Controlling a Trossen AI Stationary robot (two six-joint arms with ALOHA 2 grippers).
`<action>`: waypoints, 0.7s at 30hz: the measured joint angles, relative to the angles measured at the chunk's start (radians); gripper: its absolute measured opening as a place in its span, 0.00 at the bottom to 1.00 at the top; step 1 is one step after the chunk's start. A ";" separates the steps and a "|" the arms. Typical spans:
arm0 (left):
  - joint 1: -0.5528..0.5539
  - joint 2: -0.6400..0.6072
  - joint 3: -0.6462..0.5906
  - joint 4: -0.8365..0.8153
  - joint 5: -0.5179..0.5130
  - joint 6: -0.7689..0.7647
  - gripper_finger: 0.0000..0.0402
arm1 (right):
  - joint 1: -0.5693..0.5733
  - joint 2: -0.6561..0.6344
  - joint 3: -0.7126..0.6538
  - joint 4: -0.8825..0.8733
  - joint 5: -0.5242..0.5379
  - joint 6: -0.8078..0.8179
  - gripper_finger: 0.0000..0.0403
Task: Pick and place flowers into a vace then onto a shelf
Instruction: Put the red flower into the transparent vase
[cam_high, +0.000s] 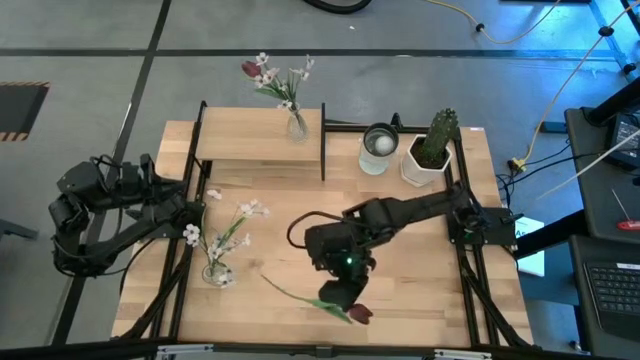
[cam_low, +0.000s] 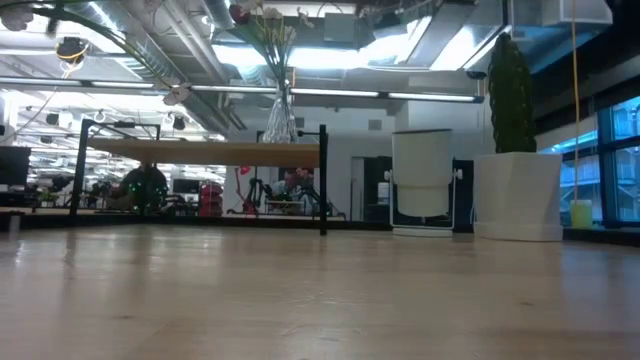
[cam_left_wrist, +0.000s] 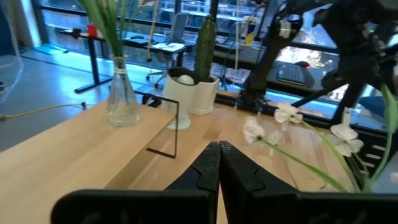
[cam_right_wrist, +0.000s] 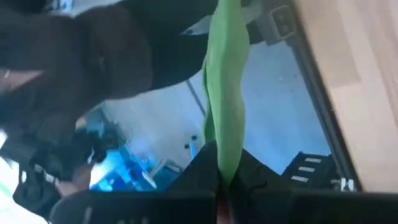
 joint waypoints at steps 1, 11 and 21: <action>0.000 0.000 0.000 0.000 0.006 -0.002 0.01 | -0.008 0.000 0.000 0.003 -0.003 -0.010 0.02; 0.000 0.000 0.000 0.057 0.140 0.013 0.01 | -0.031 0.001 0.000 0.005 -0.005 -0.109 0.02; 0.001 0.100 0.000 0.246 0.337 -0.016 0.19 | -0.058 -0.055 0.010 -0.051 -0.009 -0.040 0.02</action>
